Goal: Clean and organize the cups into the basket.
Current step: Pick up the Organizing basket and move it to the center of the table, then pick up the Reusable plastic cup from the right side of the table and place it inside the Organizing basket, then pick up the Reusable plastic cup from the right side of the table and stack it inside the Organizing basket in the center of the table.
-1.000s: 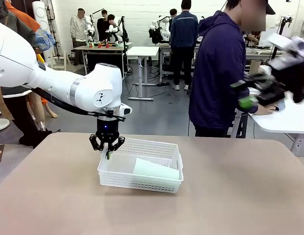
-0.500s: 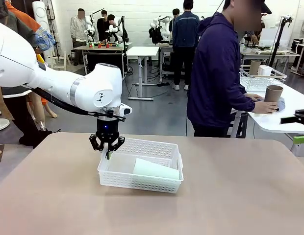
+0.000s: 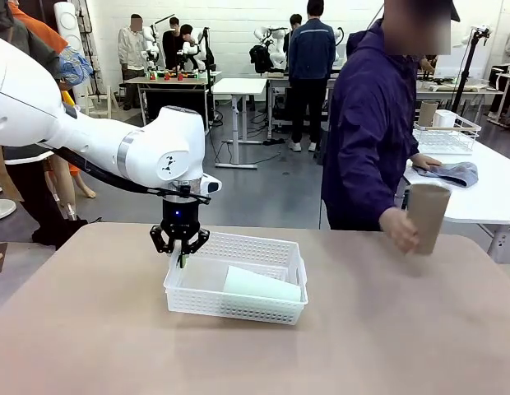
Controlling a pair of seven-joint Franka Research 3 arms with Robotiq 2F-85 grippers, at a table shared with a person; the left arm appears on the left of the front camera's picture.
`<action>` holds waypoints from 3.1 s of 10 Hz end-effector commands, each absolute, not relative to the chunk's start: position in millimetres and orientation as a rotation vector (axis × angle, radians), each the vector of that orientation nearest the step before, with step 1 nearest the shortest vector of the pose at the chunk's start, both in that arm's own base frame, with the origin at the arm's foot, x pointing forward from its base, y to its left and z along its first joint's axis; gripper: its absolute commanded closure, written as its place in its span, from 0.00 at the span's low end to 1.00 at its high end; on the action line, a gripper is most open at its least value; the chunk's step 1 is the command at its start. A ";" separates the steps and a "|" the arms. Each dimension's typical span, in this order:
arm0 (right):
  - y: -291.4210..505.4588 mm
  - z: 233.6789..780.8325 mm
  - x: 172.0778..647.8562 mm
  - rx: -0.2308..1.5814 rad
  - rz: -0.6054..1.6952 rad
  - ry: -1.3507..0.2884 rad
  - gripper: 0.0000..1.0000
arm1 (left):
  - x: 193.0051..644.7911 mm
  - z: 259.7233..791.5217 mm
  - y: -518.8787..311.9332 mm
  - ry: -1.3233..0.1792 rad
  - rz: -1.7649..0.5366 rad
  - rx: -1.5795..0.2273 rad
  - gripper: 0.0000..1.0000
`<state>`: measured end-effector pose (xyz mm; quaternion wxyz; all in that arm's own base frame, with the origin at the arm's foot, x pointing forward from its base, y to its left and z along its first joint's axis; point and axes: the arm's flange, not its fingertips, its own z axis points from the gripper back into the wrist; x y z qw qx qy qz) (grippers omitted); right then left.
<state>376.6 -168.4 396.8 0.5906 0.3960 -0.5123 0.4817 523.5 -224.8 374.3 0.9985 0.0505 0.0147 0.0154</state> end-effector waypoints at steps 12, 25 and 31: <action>-165.2 400.3 380.6 0.923 1.138 -1.190 0.00 | 523.2 376.2 -224.4 0.025 0.031 0.101 1.00; -79.4 270.3 449.7 0.853 1.192 -0.942 0.00 | 523.2 376.2 -224.4 0.025 0.031 0.101 1.00; -56.4 252.8 463.0 0.953 1.257 -0.932 0.00 | 523.2 376.2 -224.4 0.025 0.031 0.101 1.00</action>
